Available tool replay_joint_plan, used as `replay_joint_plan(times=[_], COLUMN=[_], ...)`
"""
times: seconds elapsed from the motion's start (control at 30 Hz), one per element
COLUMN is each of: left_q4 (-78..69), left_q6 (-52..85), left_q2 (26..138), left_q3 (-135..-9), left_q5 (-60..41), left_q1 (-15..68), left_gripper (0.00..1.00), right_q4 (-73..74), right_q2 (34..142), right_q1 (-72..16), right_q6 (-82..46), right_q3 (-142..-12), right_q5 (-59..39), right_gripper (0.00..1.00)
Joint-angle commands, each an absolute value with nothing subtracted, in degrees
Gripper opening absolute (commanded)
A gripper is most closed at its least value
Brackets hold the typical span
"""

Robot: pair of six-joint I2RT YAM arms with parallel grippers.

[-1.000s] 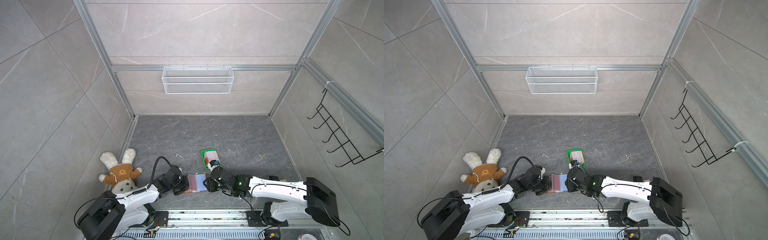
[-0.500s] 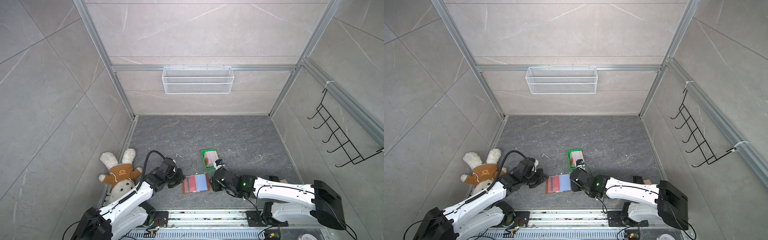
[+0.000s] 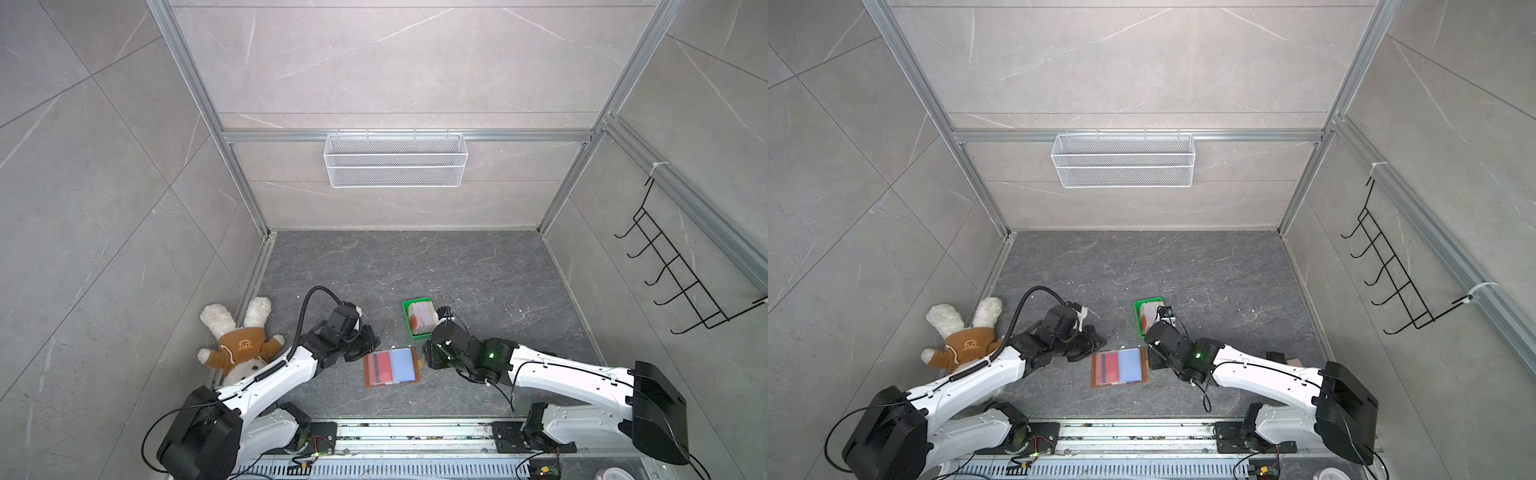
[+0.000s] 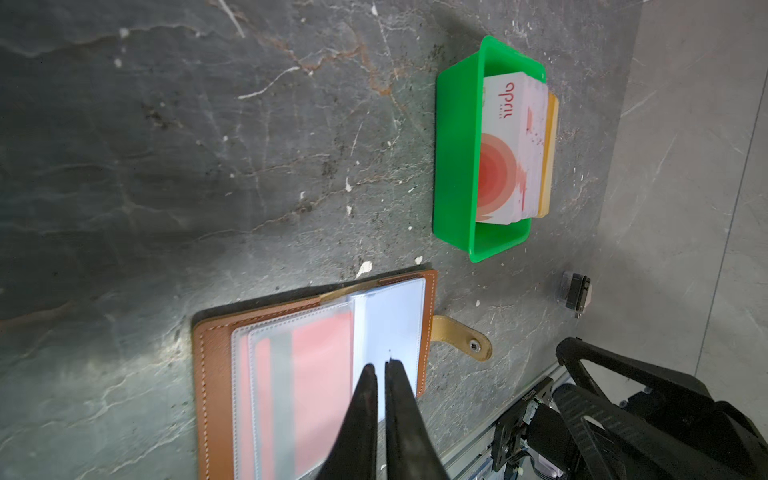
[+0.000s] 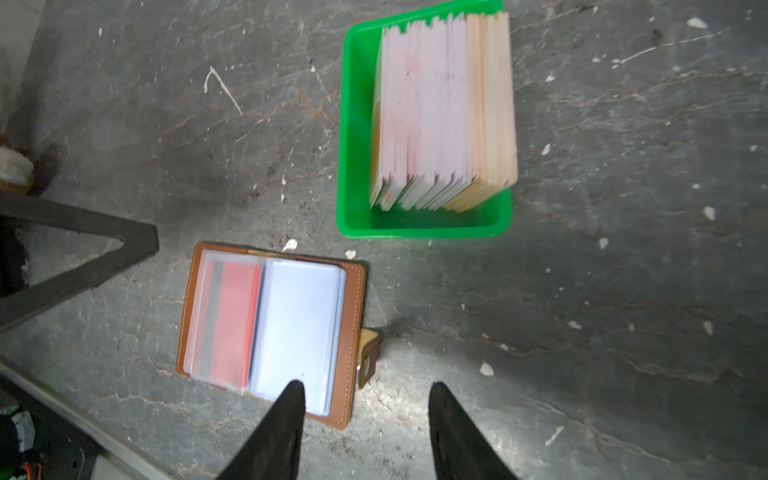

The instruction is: Put the credit cards into the card holder

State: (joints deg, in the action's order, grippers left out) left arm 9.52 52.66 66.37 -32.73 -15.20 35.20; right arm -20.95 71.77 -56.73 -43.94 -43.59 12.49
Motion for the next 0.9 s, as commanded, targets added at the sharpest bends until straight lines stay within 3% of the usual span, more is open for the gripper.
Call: replay_joint_plan(times=[0.0, 0.57, 0.87], left_q4=[6.4, 5.0, 3.6], left_q6=[49.5, 44.1, 43.2], left_q2=[68.4, 81.6, 89.6], left_q3=[-37.0, -49.6, -55.0], left_q5=[-16.6, -17.6, -18.7], left_q1=[35.3, 37.1, 38.1], left_gripper=[0.11, 0.13, 0.14], right_q4=[-23.0, -21.7, -19.6], right_q2=[71.0, 79.1, 85.5], right_q1=[-53.3, -42.3, -39.9], right_q6=[-40.2, -31.1, -28.9], right_q3=[-45.5, -53.0, -55.8], right_q5=[10.5, 3.8, 0.5], right_gripper=[0.54, 0.94, 1.0])
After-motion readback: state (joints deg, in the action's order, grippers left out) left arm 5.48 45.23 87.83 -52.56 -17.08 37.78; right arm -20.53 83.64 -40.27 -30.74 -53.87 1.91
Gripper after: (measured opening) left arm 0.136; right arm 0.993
